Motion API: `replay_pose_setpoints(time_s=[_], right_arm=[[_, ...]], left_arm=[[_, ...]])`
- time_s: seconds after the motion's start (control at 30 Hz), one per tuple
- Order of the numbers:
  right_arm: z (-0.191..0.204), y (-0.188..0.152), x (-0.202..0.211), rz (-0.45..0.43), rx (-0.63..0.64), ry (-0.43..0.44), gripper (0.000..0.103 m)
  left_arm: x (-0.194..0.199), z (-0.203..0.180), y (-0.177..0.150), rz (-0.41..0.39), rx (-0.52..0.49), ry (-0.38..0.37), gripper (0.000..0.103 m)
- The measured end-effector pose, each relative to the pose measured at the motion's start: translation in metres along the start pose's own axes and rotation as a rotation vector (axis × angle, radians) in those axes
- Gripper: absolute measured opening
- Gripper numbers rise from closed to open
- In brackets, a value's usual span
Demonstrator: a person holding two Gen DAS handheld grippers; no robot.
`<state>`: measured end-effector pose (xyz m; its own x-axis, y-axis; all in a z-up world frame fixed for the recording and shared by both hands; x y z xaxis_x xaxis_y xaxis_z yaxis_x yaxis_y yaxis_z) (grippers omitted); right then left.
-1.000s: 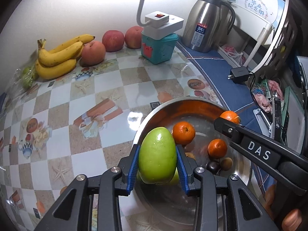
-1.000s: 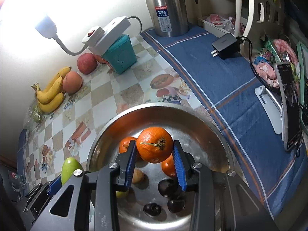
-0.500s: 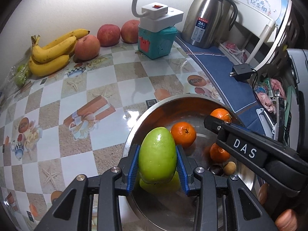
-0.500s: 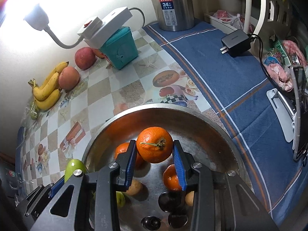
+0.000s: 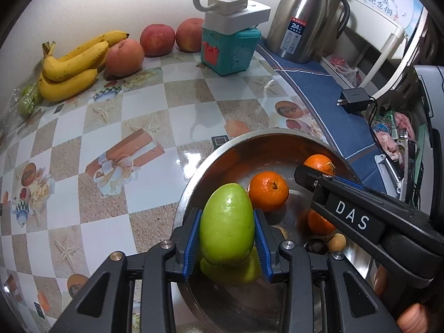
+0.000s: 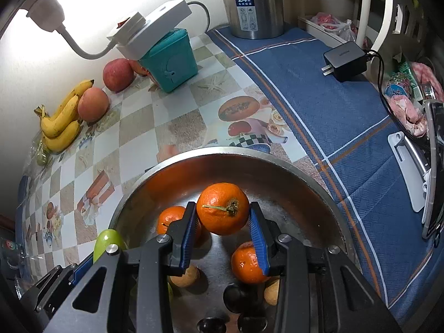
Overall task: Organize fruits
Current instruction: 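Lower the orange and green fruit into the basin and open both grippers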
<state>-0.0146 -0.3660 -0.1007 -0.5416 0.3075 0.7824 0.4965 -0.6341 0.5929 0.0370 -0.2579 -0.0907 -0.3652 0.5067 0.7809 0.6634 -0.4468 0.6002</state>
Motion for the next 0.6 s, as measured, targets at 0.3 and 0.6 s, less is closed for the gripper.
replay_pose_setpoints(time_s=[0.3,0.6], right_arm=[[-0.002,-0.006,-0.008,0.021,0.007,-0.009,0.039],[-0.002,-0.008,-0.015,0.044,0.005,-0.014,0.039]], left_arm=[[-0.004,-0.001,-0.004,0.014,-0.003,0.004,0.039],[-0.01,0.004,-0.009,0.039,0.019,0.005,0.039]])
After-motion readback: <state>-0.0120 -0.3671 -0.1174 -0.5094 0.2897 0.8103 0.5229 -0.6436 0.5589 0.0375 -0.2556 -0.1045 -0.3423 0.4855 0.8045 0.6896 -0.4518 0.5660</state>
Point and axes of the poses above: each gripper's, at about its wrist camera, not at the fingertips, and x roughly against the way its jaws point, z to its left, y to its top, the point moved 5 cm from there along -x, roughly the way its jaws point, and after that the axes turned 12 degrees about -z, right-handed, at the moved point
